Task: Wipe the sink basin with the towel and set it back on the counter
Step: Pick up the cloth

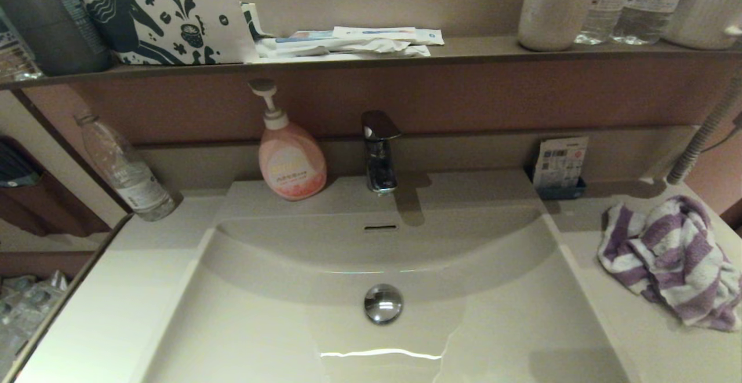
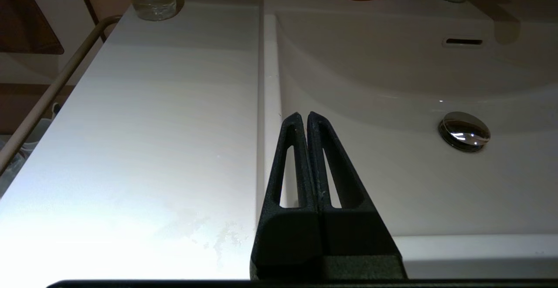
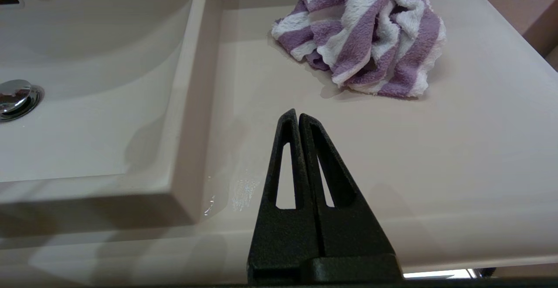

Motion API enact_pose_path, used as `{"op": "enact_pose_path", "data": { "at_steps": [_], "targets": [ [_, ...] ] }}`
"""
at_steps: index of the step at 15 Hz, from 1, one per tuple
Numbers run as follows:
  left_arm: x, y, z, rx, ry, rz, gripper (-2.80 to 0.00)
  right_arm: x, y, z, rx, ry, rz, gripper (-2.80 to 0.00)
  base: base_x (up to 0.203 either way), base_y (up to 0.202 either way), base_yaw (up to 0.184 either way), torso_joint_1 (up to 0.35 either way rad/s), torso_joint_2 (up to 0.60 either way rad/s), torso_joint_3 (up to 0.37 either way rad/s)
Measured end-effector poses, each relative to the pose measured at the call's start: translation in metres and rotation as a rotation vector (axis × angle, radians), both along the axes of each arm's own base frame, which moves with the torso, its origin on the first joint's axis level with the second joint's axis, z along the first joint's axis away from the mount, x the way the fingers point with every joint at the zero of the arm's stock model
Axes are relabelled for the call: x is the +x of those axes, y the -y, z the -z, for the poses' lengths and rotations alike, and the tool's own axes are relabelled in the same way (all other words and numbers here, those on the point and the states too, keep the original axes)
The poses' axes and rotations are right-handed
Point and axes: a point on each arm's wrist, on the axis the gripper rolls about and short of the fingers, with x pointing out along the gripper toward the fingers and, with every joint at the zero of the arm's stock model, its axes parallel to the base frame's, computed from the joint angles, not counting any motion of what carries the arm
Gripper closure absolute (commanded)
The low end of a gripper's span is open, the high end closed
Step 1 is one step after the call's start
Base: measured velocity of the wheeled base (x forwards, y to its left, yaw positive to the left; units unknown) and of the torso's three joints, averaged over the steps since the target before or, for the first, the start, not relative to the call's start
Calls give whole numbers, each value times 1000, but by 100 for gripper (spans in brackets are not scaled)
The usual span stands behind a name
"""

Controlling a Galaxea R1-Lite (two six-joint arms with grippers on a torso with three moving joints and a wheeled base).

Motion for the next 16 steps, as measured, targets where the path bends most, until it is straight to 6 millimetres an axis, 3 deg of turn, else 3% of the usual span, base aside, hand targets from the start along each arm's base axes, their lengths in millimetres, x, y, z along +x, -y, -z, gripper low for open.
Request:
{"op": "enact_pose_path", "data": {
  "at_steps": [5,10,13,16],
  "targets": [
    [0,0,0,0,-1,0,0,-1,0,-2,-6,-1,1,0,0,0,0,0,0,0],
    [0,0,0,0,0,1,0,-10,1,-79,-3,87,36,0,0,0,0,0,0,0],
    [0,0,0,0,0,0,0,13,3,-110,-1,-13,120,0,0,0,0,0,0,0],
    [0,0,0,0,0,0,0,56,5,-129,-10,-177,203,0,0,0,0,0,0,0]
  ]
}}
